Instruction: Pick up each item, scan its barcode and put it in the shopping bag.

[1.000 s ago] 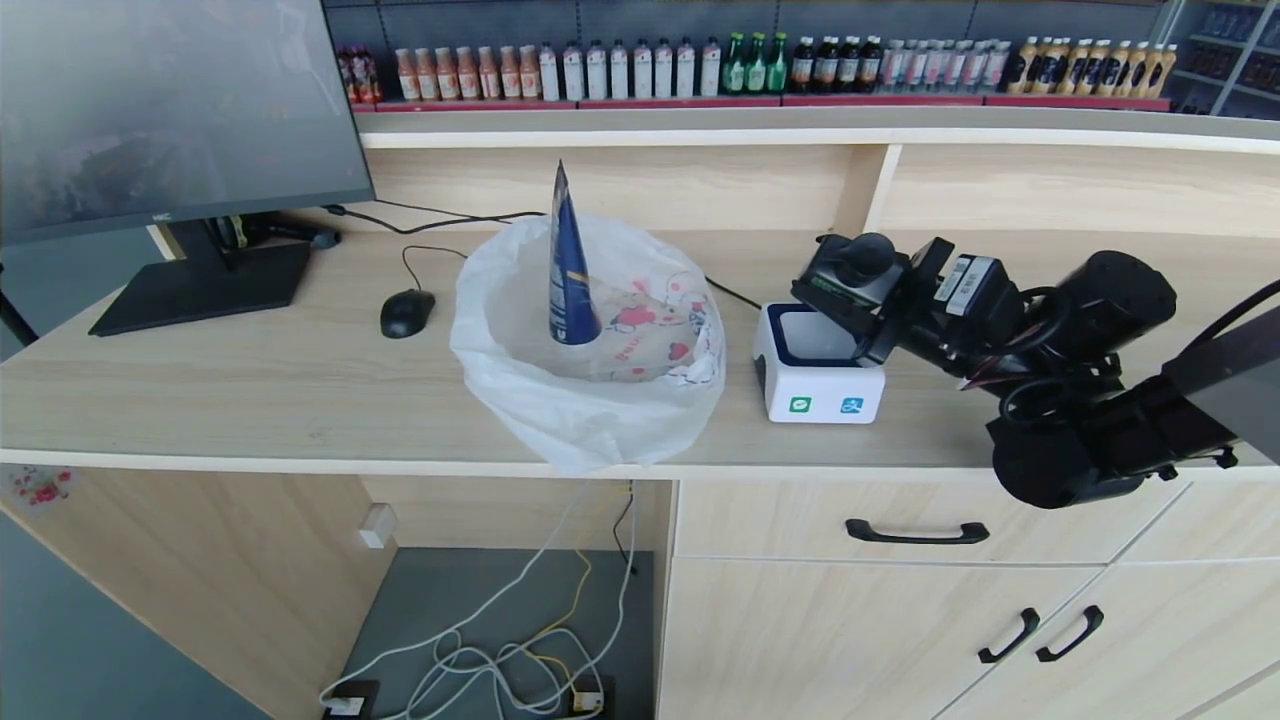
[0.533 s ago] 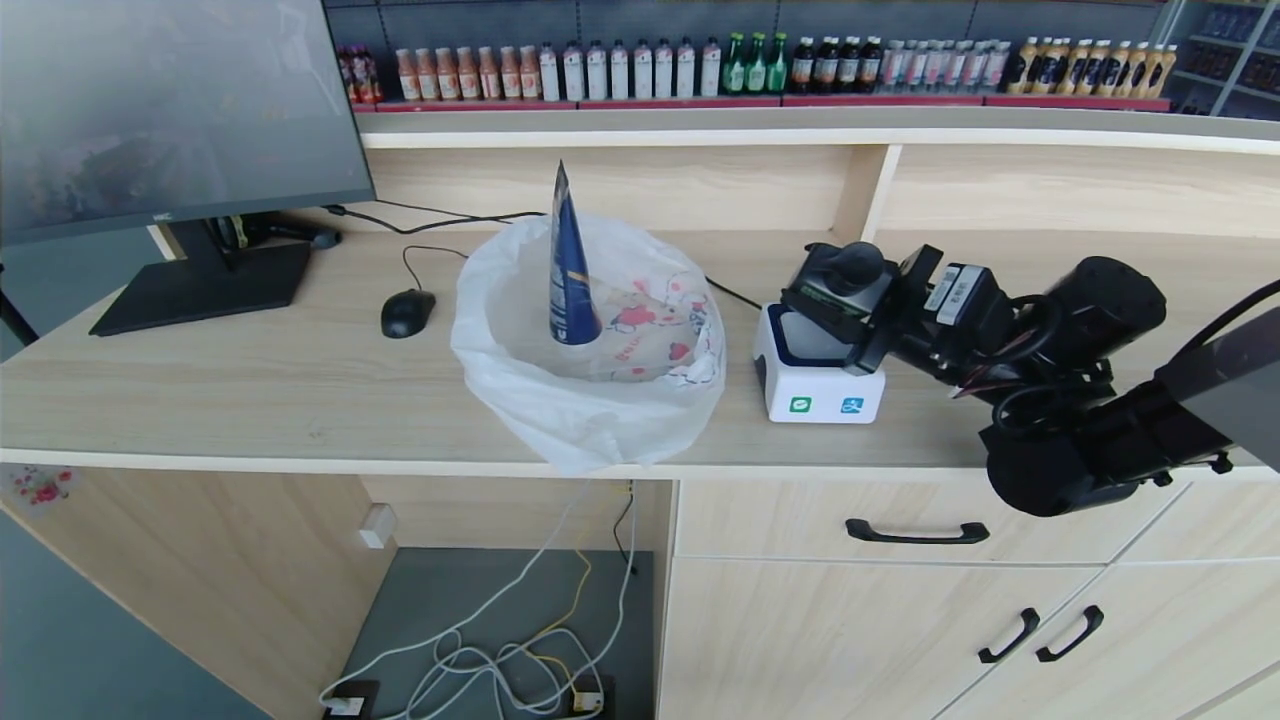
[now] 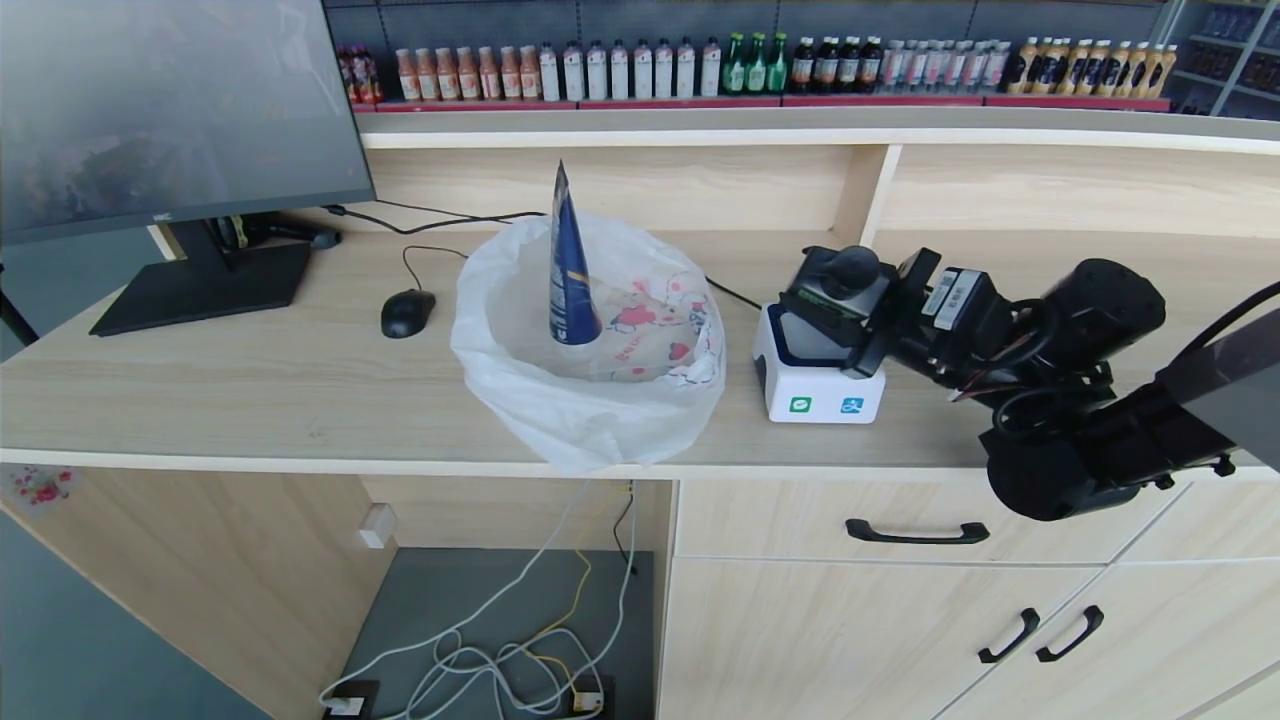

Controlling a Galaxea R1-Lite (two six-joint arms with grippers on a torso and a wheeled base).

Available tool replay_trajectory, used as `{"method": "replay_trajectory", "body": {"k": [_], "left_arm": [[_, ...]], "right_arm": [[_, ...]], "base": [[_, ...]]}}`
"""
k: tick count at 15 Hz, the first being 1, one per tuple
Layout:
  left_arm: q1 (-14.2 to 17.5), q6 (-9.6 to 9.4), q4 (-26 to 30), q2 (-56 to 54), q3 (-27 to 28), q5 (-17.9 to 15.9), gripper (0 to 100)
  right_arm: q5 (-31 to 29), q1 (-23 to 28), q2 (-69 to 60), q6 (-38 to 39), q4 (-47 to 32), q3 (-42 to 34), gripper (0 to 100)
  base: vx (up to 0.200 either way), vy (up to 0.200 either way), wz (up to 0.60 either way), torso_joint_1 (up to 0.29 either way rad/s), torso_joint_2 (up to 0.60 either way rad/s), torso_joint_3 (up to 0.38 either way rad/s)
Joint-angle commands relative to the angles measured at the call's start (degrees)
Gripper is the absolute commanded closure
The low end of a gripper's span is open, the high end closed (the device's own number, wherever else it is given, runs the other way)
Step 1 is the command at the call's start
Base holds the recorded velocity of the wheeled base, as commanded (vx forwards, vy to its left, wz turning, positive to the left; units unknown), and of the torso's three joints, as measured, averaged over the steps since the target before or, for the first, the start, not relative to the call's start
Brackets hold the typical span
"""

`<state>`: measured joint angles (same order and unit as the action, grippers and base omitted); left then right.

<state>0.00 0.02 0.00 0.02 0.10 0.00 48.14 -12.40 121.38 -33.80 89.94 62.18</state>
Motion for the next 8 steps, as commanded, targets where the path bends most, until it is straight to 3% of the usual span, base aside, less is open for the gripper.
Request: {"method": "replay_trajectory", "body": {"k": [1,8], "left_arm": [[0.0,0.06,0.0,-0.02,-0.01,0.0,0],[0.0,0.06,0.0,-0.02,-0.01,-0.09,0]], "right_arm": [[0.02,-0.08,-0.44,-0.56,0.06,-0.05,100],[-0.42,-1.05,-1.59,-1.7,-1.08,-0.13,100]], "base": [[0.0,0.0,0.0,0.0,0.0,0.0],[0.0,0.0,0.0,0.0,0.0,0.0]]}}
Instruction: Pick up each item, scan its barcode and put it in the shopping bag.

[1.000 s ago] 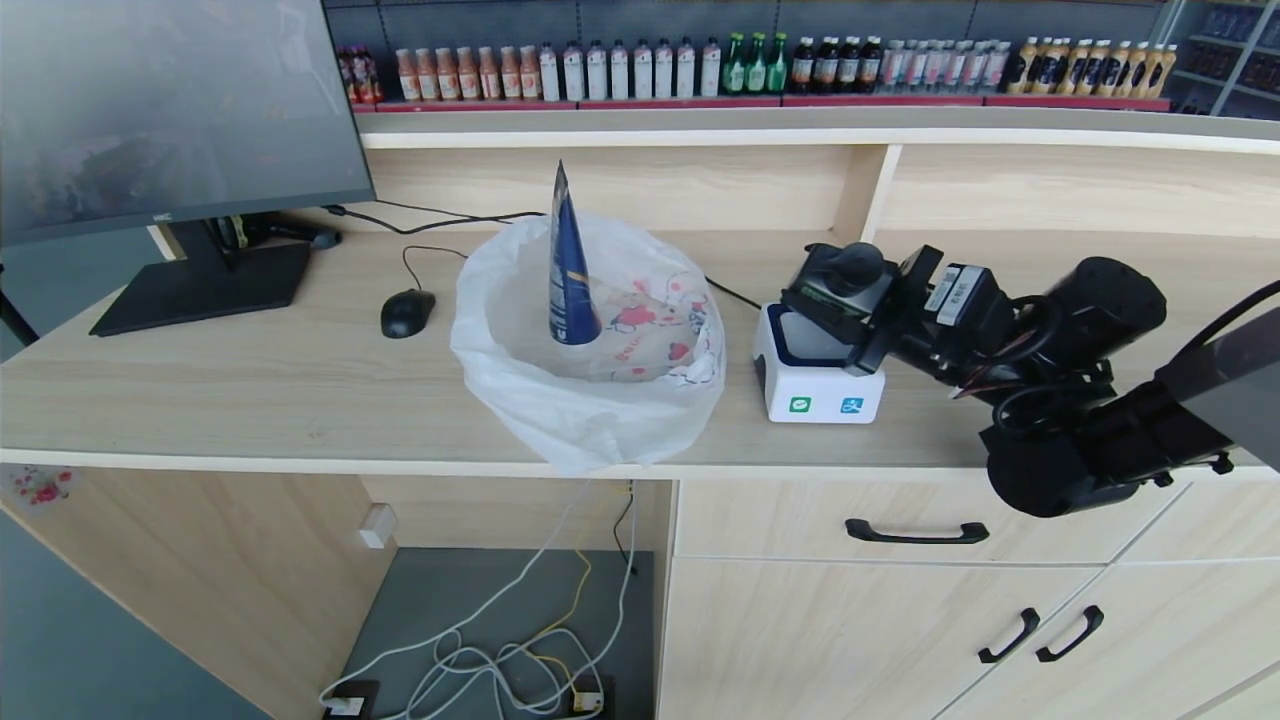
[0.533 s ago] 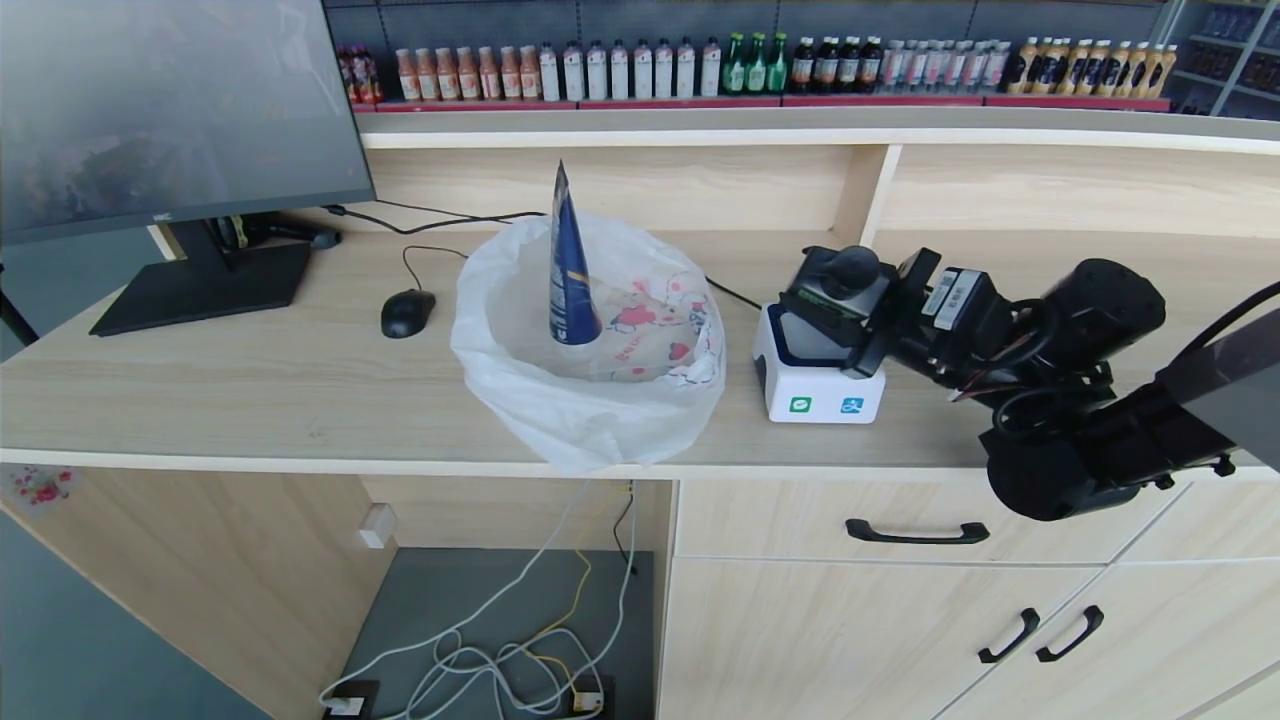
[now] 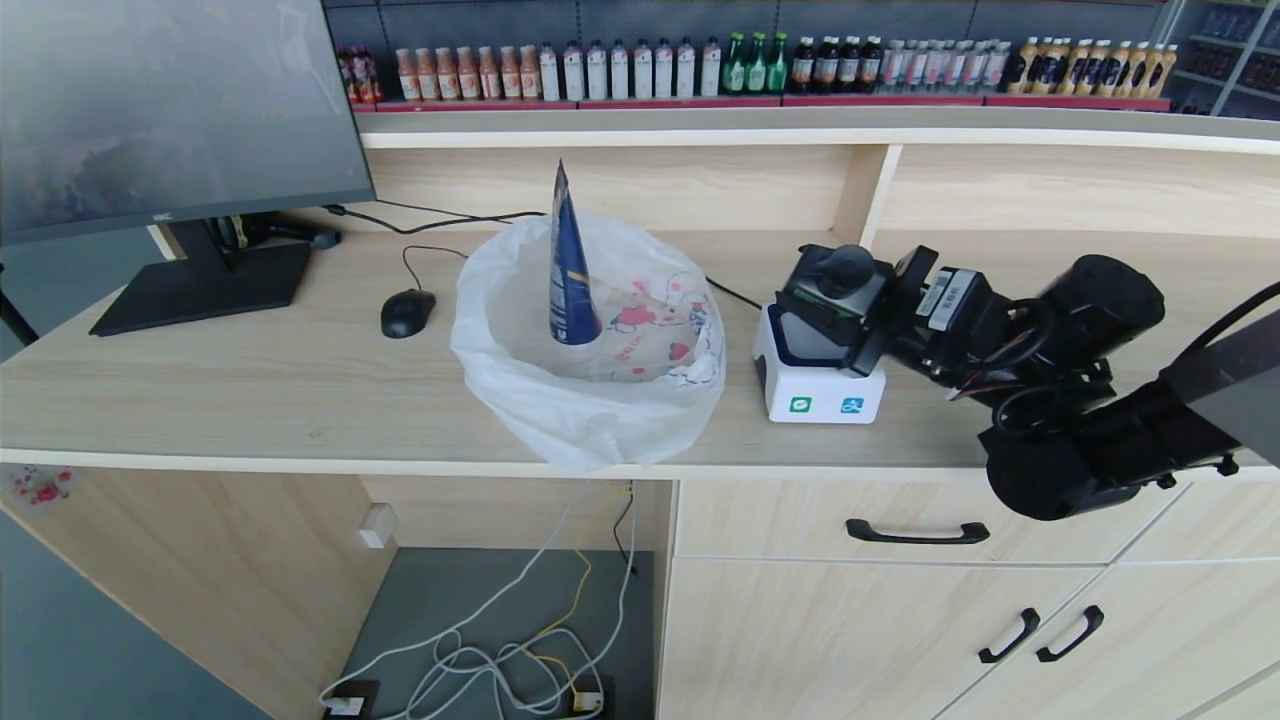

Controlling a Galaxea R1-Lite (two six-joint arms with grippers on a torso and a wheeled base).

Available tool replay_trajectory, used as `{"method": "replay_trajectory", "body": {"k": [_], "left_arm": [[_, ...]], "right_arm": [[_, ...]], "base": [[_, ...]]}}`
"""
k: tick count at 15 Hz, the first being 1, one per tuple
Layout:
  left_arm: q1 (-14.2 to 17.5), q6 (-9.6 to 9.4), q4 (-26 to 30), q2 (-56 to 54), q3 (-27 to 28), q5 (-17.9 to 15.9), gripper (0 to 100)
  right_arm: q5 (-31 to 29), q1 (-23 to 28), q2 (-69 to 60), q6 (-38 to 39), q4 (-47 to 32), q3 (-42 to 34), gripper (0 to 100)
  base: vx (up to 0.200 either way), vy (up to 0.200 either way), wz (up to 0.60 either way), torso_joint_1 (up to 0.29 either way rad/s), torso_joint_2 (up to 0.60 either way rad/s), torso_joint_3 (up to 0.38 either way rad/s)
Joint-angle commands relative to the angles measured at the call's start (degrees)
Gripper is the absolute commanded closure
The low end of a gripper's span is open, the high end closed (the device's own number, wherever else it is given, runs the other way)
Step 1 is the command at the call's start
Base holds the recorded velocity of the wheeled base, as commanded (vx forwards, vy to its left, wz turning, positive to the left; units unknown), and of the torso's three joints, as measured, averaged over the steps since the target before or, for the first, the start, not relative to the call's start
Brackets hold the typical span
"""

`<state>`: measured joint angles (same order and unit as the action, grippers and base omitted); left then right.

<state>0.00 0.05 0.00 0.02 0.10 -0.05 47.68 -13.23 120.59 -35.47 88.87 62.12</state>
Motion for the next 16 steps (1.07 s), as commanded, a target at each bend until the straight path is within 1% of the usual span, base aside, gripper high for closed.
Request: {"method": "replay_trajectory", "body": {"k": [1,3,5,7,8,9,10,12,13,14,15,16], "left_arm": [[0.0,0.04,0.0,-0.02,-0.01,0.05,0],[0.0,0.04,0.0,-0.02,-0.01,0.05,0],[0.0,0.04,0.0,-0.02,-0.01,0.05,0],[0.0,-0.05,0.0,-0.02,-0.1,0.05,0],[0.0,0.04,0.0,-0.02,-0.01,0.05,0],[0.0,-0.05,0.0,-0.02,-0.01,0.05,0],[0.0,-0.05,0.0,-0.02,-0.01,0.05,0],[0.0,0.04,0.0,-0.02,-0.01,0.05,0],[0.0,0.04,0.0,-0.02,-0.01,0.05,0],[0.0,-0.05,0.0,-0.02,-0.01,0.05,0],[0.0,0.04,0.0,-0.02,-0.01,0.05,0],[0.0,-0.05,0.0,-0.02,-0.01,0.05,0]], "right_arm": [[0.05,-0.22,-2.29,-0.3,-1.42,-0.42,100],[-0.57,-0.22,-3.17,-1.0,-2.56,-1.83,100],[-4.87,-0.66,-5.98,-0.47,-3.26,-4.82,100],[-7.34,-2.42,-7.91,1.02,-3.35,-5.7,100],[-10.85,-4.26,-9.94,4.01,-3.09,-7.81,100],[-13.75,-4.97,-10.73,5.59,-2.91,-8.25,100],[-22.8,-8.13,-11.87,8.84,-2.74,-8.16,100],[-30.71,-9.8,-10.9,13.41,-0.28,-9.13,100],[-32.91,-9.98,-10.73,16.23,0.34,-9.74,100],[-34.67,-11.12,-10.73,20.62,0.34,-10.8,100],[-37.75,-12.26,-10.73,24.75,0.52,-11.59,100],[-41.0,-12.35,-10.81,26.77,0.6,-12.03,100]], "base": [[0.0,0.0,0.0,0.0,0.0,0.0],[0.0,0.0,0.0,0.0,0.0,0.0],[0.0,0.0,0.0,0.0,0.0,0.0],[0.0,0.0,0.0,0.0,0.0,0.0],[0.0,0.0,0.0,0.0,0.0,0.0],[0.0,0.0,0.0,0.0,0.0,0.0],[0.0,0.0,0.0,0.0,0.0,0.0],[0.0,0.0,0.0,0.0,0.0,0.0],[0.0,0.0,0.0,0.0,0.0,0.0],[0.0,0.0,0.0,0.0,0.0,0.0],[0.0,0.0,0.0,0.0,0.0,0.0],[0.0,0.0,0.0,0.0,0.0,0.0]]}}
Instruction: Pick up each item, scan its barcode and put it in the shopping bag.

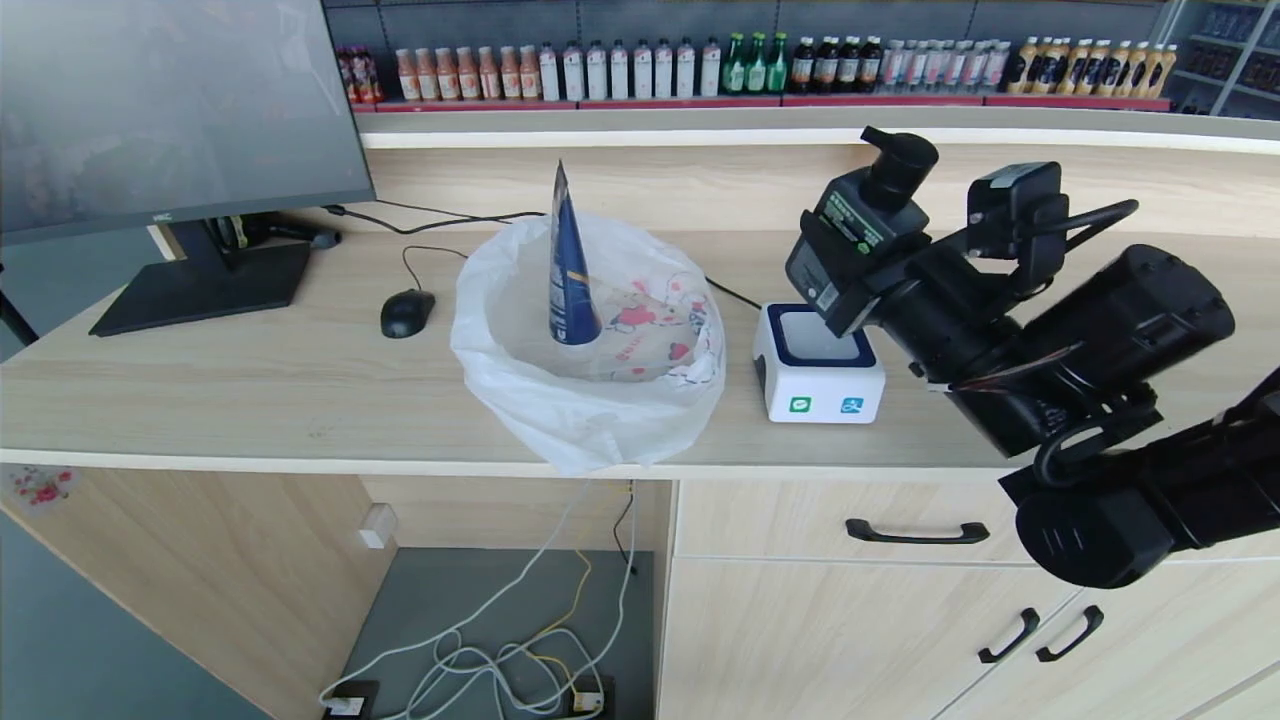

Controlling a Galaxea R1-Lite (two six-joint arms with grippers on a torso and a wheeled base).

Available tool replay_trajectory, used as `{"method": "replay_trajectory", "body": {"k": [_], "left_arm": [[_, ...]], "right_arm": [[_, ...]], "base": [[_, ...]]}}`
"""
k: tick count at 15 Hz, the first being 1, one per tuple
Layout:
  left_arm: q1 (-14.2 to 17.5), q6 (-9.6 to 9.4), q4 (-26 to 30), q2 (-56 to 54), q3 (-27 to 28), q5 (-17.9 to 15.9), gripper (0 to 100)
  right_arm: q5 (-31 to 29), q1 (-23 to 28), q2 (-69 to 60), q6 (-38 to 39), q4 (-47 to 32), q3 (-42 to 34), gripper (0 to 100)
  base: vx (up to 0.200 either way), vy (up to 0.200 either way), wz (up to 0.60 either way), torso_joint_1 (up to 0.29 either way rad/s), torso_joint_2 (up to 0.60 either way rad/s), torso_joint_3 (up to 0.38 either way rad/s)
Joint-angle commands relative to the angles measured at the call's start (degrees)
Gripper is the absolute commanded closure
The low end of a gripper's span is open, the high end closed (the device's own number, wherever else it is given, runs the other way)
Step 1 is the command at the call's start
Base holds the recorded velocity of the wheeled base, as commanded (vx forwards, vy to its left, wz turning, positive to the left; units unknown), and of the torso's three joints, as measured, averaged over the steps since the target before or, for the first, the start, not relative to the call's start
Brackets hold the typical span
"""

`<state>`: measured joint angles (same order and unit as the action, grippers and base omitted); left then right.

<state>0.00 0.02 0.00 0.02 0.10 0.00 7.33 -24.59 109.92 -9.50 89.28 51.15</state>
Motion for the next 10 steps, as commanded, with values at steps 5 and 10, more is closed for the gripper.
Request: {"method": "replay_trajectory", "body": {"k": [5,10], "left_arm": [[0.0,-0.02,0.0,-0.02,-0.01,0.0,0],[0.0,0.06,0.0,-0.02,-0.01,0.0,0]], "right_arm": [[-18.22,-5.38,-1.11,11.08,0.72,-1.76,100],[-21.65,-5.56,-0.67,11.25,0.72,-2.46,100]], "base": [[0.0,0.0,0.0,0.0,0.0,0.0],[0.0,0.0,0.0,0.0,0.0,0.0]]}}
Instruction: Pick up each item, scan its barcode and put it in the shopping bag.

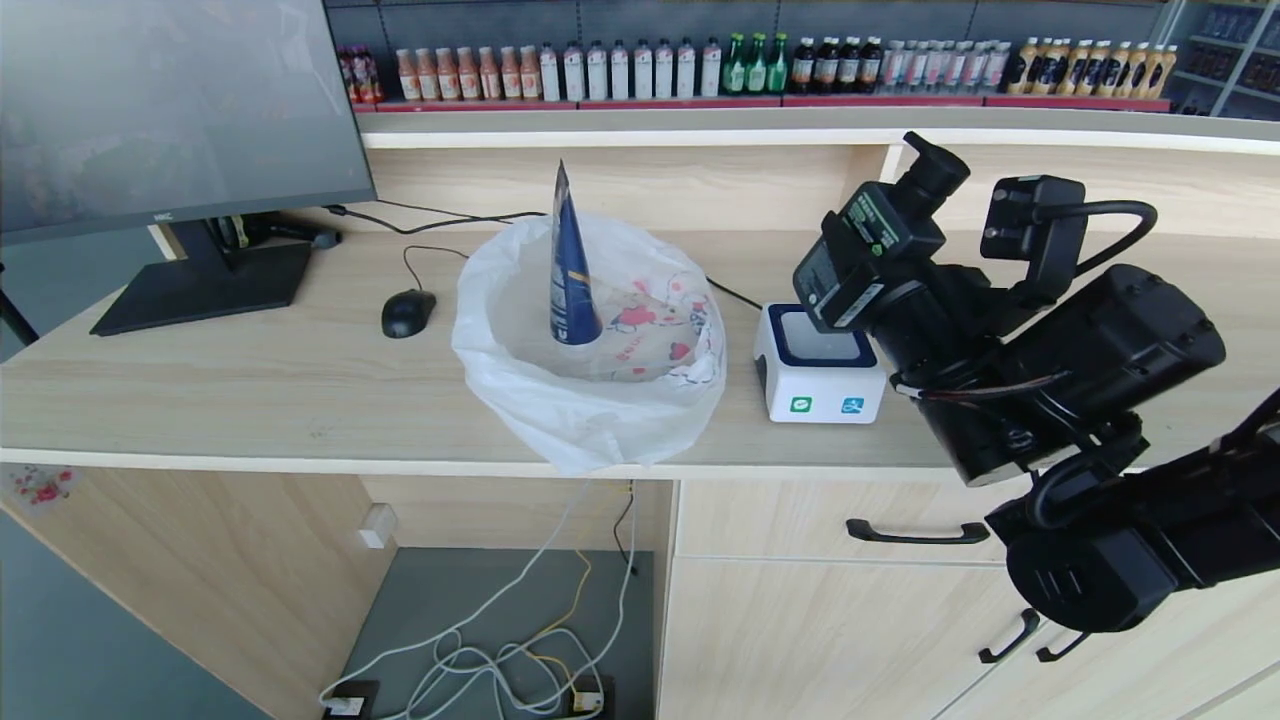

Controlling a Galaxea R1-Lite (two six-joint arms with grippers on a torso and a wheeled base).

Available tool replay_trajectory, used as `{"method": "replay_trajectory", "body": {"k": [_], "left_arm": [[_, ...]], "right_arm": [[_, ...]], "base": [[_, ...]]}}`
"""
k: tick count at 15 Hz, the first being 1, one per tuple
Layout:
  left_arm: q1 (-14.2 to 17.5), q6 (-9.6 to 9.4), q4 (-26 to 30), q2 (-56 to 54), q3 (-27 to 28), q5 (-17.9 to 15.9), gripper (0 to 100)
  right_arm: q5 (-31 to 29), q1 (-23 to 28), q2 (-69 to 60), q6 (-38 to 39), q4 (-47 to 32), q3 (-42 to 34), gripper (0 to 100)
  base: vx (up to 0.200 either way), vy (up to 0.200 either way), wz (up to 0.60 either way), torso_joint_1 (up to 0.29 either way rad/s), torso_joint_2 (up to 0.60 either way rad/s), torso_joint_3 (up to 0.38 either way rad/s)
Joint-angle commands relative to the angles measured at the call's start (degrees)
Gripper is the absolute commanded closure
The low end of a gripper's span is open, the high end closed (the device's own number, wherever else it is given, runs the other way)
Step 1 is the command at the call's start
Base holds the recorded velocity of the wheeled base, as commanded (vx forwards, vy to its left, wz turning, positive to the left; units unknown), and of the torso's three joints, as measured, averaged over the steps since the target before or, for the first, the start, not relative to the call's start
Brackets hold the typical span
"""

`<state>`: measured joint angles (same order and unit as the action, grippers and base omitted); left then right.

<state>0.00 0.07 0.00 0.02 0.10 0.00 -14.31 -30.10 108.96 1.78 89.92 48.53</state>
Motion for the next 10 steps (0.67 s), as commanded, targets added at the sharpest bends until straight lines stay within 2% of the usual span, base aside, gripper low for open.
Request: {"method": "replay_trajectory", "body": {"k": [1,8,10], "left_arm": [[0.0,0.01,0.0,-0.02,-0.01,0.0,0],[0.0,0.19,0.0,-0.02,-0.01,0.0,0],[0.0,0.1,0.0,-0.02,-0.01,0.0,0]], "right_arm": [[-0.01,-0.05,0.38,0.07,0.08,0.34,100],[0.07,-0.14,1.17,1.03,0.08,0.86,100],[0.07,-2.42,2.05,1.03,0.08,1.04,100]], "base": [[0.0,0.0,0.0,0.0,0.0,0.0],[0.0,0.2,0.0,0.001,0.0,0.002],[0.0,0.2,0.0,-0.002,0.0,0.0]]}}
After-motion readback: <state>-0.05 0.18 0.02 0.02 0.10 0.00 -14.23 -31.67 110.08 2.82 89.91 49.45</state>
